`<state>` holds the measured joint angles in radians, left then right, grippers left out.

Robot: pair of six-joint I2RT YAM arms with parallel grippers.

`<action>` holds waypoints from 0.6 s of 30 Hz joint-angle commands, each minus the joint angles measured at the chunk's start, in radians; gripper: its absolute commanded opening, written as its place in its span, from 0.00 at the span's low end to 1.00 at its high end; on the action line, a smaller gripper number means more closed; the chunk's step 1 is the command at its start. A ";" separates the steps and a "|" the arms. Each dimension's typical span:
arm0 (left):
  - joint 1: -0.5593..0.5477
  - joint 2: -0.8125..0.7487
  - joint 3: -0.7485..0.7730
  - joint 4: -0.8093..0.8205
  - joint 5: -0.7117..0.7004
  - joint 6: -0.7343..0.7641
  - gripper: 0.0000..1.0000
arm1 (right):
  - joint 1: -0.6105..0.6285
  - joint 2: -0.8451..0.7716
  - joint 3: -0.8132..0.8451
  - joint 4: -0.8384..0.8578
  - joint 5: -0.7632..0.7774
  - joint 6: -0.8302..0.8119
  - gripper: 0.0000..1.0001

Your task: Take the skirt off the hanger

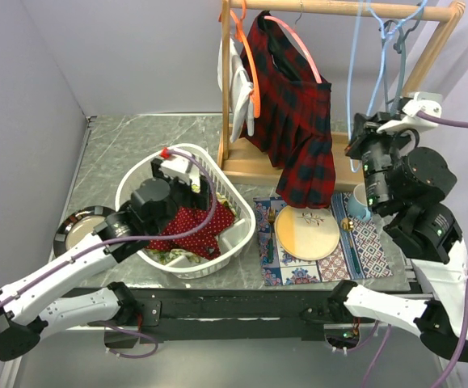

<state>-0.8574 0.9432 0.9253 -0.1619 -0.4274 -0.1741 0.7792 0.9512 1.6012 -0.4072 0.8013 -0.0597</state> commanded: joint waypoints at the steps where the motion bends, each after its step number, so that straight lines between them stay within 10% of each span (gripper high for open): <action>1: -0.100 0.003 0.007 0.053 -0.094 0.122 0.99 | -0.020 -0.045 -0.023 -0.049 0.079 -0.003 0.00; 9: -0.129 0.016 -0.006 0.055 -0.165 0.154 0.99 | -0.066 -0.031 -0.110 -0.151 0.024 0.101 0.00; 18: -0.132 -0.015 -0.011 0.062 -0.117 0.147 0.99 | -0.415 0.145 0.049 -0.191 -0.306 0.104 0.00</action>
<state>-0.9836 0.9577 0.9199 -0.1532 -0.5598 -0.0402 0.4446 1.0584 1.5806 -0.6003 0.6613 0.0391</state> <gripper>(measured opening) 0.994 0.032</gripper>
